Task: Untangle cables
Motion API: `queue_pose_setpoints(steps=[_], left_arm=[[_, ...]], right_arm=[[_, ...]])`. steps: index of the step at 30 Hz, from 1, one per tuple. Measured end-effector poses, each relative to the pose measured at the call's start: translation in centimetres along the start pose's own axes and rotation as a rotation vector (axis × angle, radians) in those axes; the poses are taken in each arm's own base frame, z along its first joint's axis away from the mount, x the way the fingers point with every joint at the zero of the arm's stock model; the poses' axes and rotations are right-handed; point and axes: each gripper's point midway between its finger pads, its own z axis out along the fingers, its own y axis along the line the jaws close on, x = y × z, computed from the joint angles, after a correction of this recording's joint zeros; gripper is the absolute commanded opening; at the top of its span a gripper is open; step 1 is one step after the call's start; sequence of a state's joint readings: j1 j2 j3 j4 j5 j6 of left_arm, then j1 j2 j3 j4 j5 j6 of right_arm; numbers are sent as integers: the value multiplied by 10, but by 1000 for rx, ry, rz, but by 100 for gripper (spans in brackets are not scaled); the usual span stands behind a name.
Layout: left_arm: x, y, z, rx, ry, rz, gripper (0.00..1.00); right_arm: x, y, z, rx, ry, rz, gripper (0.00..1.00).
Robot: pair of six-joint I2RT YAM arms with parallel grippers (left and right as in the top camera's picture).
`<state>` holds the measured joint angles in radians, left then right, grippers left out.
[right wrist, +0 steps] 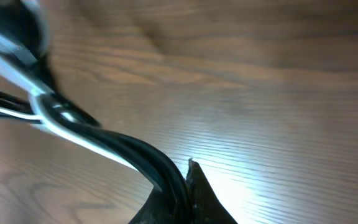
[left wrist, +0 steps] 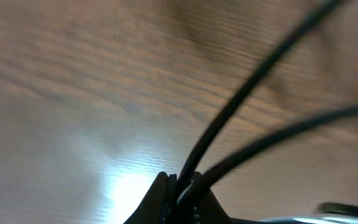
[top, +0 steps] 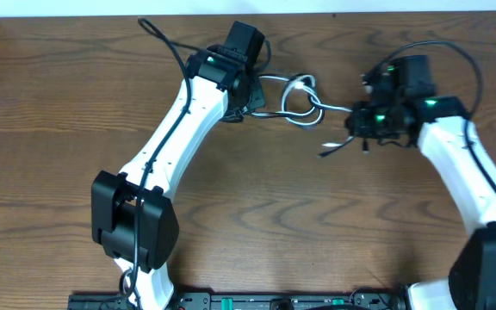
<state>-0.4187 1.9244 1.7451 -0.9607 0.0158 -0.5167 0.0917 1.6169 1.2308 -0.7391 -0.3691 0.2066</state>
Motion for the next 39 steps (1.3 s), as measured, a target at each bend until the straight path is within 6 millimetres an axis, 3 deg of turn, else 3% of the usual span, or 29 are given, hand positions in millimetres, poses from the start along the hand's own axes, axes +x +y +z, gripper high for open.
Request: queue_pose_setpoints(steps=[4, 10, 23, 28, 33, 35, 39], left_arm=[[-4, 5, 0, -19, -11, 141, 7], [-2, 3, 0, 15, 8, 270, 8], [35, -54, -6, 272, 106, 422, 8], [62, -74, 3, 300, 145, 479, 8], [76, -76, 24, 292, 189, 492, 8], [78, -74, 32, 282, 206, 491, 17], [80, -72, 38, 272, 216, 494, 24]], right_arm=[[-4, -11, -12, -37, -15, -18, 1], [-4, 9, -20, -183, -21, -83, 1], [8, 38, -18, -255, 20, -144, 1], [13, 36, -17, -245, 40, -134, 1], [16, 34, -17, -236, 49, -135, 1], [16, 34, -17, -234, 49, -137, 1], [16, 34, -17, -233, 48, -142, 1]])
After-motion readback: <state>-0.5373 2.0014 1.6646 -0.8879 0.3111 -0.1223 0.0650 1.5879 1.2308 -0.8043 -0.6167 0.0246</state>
